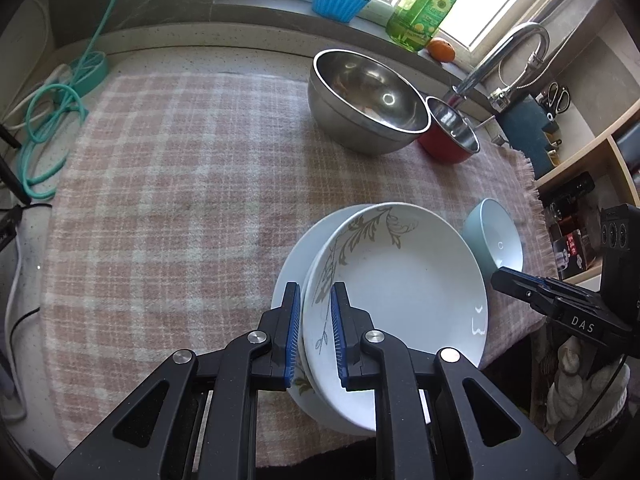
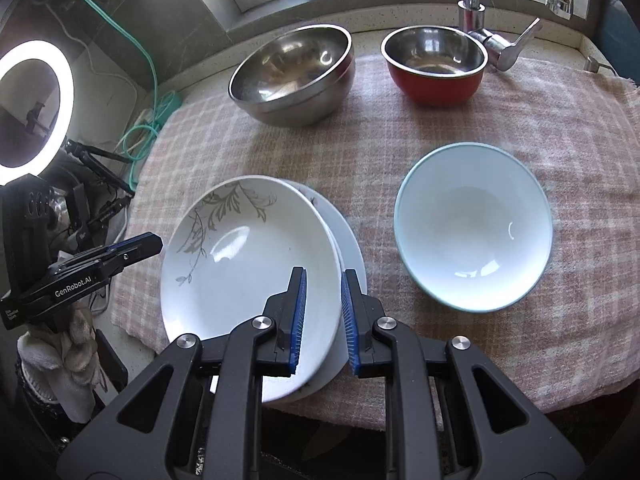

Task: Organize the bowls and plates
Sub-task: 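Withdraw the right gripper up from the plate stack, then reach the right gripper to the large silver bowl and grasp its rim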

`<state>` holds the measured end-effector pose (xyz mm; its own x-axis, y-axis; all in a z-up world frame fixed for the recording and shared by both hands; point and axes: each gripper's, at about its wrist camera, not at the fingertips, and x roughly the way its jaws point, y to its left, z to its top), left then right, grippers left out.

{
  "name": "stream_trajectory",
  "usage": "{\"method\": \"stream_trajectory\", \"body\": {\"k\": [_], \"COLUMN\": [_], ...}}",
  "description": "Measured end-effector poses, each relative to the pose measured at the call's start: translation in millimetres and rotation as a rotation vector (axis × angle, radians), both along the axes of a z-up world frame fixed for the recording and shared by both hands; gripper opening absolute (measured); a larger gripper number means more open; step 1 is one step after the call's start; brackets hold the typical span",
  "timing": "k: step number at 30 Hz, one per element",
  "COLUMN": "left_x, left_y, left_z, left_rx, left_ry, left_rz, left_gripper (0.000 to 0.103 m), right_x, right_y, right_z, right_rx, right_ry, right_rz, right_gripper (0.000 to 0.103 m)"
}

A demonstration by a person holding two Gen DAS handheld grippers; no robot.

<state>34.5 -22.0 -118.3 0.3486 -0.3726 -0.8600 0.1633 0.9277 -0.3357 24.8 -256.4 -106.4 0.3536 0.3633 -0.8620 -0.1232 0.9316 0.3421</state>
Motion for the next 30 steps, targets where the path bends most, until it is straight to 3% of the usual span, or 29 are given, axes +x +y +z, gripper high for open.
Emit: {"method": "stream_trajectory", "body": {"k": [2, 6, 7, 8, 10, 12, 15, 30], "left_x": [8, 28, 33, 39, 50, 63, 80, 142], "left_y": [2, 3, 3, 3, 4, 4, 2, -5], "left_z": [5, 12, 13, 14, 17, 19, 22, 8], "left_rx": [-0.007, -0.007, -0.007, -0.010, -0.019, -0.016, -0.007, -0.065], "left_ry": [-0.014, -0.042, -0.047, -0.051, -0.060, -0.067, -0.081, -0.033], "left_rz": [0.003, 0.014, 0.018, 0.024, 0.031, 0.028, 0.032, 0.058], "left_gripper": [0.014, 0.014, 0.016, 0.025, 0.035, 0.035, 0.040, 0.041], "right_x": [7, 24, 29, 34, 44, 55, 71, 136], "right_y": [-2, -7, -7, -6, -3, 0, 5, 9], "right_z": [7, 18, 20, 22, 25, 28, 31, 2], "right_rx": [0.013, 0.044, 0.056, 0.062, 0.064, 0.070, 0.063, 0.073], "right_ry": [-0.024, -0.062, -0.068, -0.075, -0.088, -0.100, -0.115, -0.044], "right_rz": [-0.021, -0.067, -0.075, -0.079, -0.087, -0.084, -0.083, -0.134], "right_gripper": [0.019, 0.033, 0.035, 0.037, 0.047, 0.051, 0.051, 0.051]}}
